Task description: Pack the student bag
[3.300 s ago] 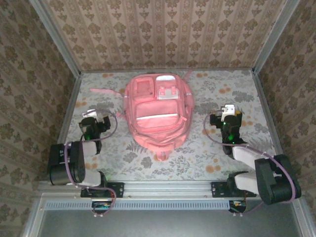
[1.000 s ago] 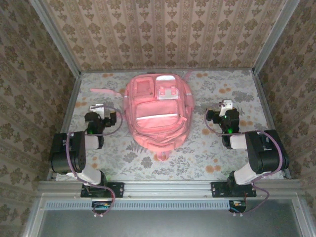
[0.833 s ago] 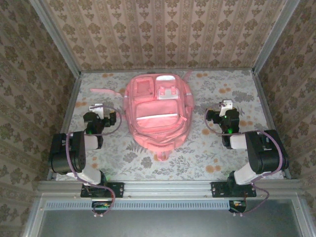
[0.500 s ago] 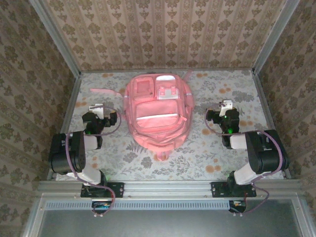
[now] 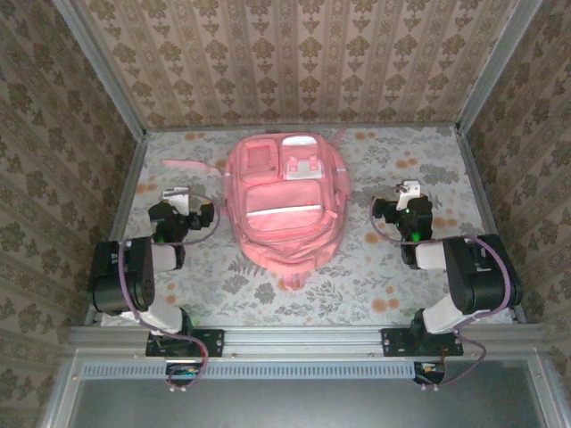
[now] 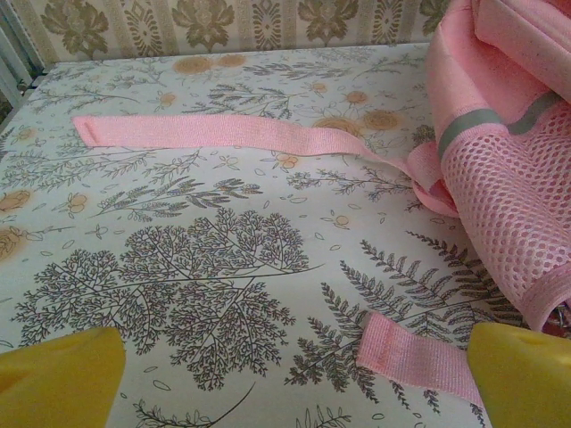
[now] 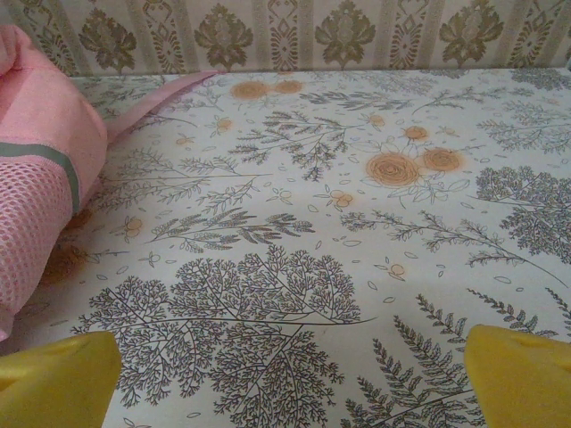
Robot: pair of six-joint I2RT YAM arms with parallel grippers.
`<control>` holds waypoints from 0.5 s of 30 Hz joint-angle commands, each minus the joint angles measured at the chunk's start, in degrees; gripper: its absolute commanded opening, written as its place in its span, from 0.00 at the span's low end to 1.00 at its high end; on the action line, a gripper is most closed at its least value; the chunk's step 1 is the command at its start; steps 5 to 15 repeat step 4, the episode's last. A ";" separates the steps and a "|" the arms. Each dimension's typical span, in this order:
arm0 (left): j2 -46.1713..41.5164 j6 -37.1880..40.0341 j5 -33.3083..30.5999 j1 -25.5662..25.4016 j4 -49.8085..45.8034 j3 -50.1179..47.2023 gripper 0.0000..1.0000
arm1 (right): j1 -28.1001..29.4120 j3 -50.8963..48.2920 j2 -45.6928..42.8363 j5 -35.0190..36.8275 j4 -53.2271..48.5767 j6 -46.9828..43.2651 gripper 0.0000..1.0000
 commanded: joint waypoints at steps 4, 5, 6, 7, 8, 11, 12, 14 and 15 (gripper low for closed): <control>-0.37 1.34 0.58 -0.67 -0.14 0.51 1.00 | 0.39 0.25 -0.43 1.02 -0.79 -0.79 1.00; -0.37 1.34 0.58 -0.67 -0.14 0.51 1.00 | 0.39 0.25 -0.43 1.02 -0.79 -0.79 1.00; -0.37 1.34 0.58 -0.67 -0.14 0.51 1.00 | 0.39 0.25 -0.43 1.02 -0.79 -0.79 1.00; -0.37 1.34 0.58 -0.67 -0.14 0.51 1.00 | 0.39 0.25 -0.43 1.02 -0.79 -0.79 1.00; -0.37 1.34 0.58 -0.67 -0.14 0.51 1.00 | 0.39 0.25 -0.43 1.02 -0.79 -0.79 1.00; -0.37 1.34 0.58 -0.67 -0.14 0.51 1.00 | 0.39 0.25 -0.43 1.02 -0.79 -0.79 1.00; -0.37 1.34 0.58 -0.67 -0.14 0.51 1.00 | 0.39 0.25 -0.43 1.02 -0.79 -0.79 1.00; -0.37 1.34 0.58 -0.67 -0.14 0.51 1.00 | 0.39 0.25 -0.43 1.02 -0.79 -0.79 1.00; -0.37 1.34 0.58 -0.67 -0.14 0.51 1.00 | 0.39 0.25 -0.43 1.02 -0.79 -0.79 1.00</control>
